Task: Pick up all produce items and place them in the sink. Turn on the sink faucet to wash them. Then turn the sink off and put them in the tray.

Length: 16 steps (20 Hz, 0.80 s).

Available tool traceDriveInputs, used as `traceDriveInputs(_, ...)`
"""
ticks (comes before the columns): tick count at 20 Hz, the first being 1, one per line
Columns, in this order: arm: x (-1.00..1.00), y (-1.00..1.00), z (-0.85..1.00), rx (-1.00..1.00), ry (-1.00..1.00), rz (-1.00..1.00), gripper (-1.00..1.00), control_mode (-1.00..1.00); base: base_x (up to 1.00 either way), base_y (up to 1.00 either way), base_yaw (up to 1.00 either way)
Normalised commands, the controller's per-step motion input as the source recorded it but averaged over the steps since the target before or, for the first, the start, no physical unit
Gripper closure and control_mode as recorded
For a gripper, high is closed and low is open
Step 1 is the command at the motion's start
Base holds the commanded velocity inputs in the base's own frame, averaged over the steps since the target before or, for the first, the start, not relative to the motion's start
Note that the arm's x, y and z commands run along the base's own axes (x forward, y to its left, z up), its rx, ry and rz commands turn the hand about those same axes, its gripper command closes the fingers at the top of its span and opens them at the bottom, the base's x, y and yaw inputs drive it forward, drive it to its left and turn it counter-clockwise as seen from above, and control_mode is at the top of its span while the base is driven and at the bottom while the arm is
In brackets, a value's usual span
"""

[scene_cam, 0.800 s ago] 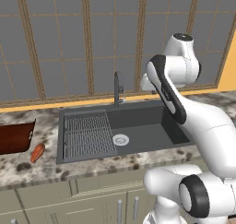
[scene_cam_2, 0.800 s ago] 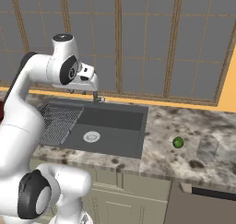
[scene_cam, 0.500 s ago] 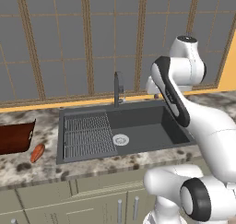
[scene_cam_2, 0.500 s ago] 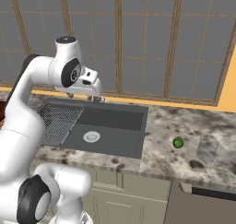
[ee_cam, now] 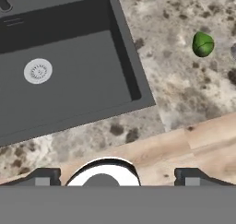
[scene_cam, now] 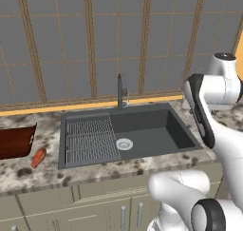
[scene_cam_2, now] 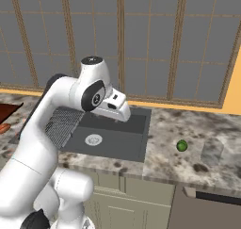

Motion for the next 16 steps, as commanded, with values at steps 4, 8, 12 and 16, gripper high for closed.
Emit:
traceDriveInputs(4,0.07,-1.00,-0.28,0.00,0.23,-0.38,-1.00,-1.00,0.00,0.00,0.00)
traceDriveInputs(8,0.62,-1.00,-0.32,0.01,0.20,-0.30,-1.00,-1.00,0.00,0.00,0.00)
traceDriveInputs(12,0.83,-0.98,-0.23,0.05,0.12,-0.09,-1.00,-1.00,0.00,0.00,0.00)
traceDriveInputs(16,0.64,-0.77,-0.49,0.09,0.02,0.06,-1.00,-1.00,0.00,0.00,0.00)
